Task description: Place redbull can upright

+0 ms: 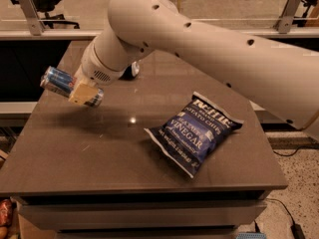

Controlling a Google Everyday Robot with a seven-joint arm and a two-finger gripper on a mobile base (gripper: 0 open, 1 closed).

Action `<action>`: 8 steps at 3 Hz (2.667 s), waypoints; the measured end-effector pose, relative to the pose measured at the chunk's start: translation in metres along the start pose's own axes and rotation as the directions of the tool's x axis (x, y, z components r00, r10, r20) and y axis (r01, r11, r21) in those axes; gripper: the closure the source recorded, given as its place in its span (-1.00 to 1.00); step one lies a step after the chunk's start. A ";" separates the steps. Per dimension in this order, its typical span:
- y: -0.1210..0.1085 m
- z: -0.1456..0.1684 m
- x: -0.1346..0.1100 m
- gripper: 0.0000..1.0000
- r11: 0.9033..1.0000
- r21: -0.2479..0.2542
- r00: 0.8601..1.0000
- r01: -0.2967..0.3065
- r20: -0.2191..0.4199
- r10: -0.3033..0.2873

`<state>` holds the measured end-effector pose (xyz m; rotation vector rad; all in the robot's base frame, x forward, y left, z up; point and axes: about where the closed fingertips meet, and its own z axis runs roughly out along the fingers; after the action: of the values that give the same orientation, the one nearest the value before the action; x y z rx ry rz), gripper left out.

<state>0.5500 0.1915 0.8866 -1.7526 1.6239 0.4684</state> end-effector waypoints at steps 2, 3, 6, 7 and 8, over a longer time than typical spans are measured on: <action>-0.002 0.006 -0.015 1.00 1.000 -0.004 0.988 -0.006 0.152 0.006; -0.001 0.012 -0.021 1.00 1.000 -0.016 0.976 -0.008 0.219 0.011; 0.004 0.028 -0.039 1.00 0.999 -0.043 0.943 -0.012 0.332 0.026; 0.006 0.031 -0.041 1.00 0.999 -0.046 0.932 -0.025 0.360 0.039; 0.007 0.034 -0.042 1.00 0.998 -0.050 0.917 -0.040 0.395 0.056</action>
Offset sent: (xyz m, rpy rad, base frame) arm 0.0028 0.0219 0.0090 0.2343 0.0103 0.0582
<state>0.5438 0.2458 0.8896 -1.5254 1.3746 0.8279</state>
